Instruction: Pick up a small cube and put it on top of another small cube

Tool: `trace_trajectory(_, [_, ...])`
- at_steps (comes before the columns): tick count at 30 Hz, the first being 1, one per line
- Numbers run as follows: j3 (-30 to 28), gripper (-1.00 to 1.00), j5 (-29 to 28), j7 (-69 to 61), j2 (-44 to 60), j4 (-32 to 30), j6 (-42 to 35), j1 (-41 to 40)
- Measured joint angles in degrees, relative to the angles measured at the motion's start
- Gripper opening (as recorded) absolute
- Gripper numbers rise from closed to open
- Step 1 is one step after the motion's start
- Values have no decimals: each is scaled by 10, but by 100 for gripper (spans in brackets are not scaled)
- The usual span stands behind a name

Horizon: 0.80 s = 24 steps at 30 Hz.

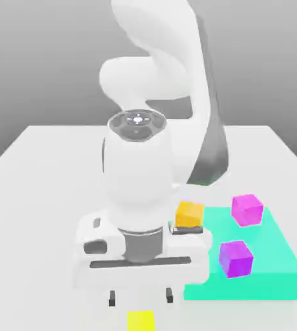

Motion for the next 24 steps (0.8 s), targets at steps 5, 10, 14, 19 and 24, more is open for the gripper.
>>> trace_trajectory(5, [4, -100, 4, -3, 57, 11, 43, -4])
trace_trajectory(10, [5, -100, 3, -3, 58, 12, 44, -4])
trace_trajectory(14, [1, -100, -2, 1, -11, -3, -11, -1])
trace_trajectory(19, [18, -100, -16, -48, -114, -59, -58, 7])
trace_trajectory(24, [40, -100, -16, -124, -218, -125, -96, 26])
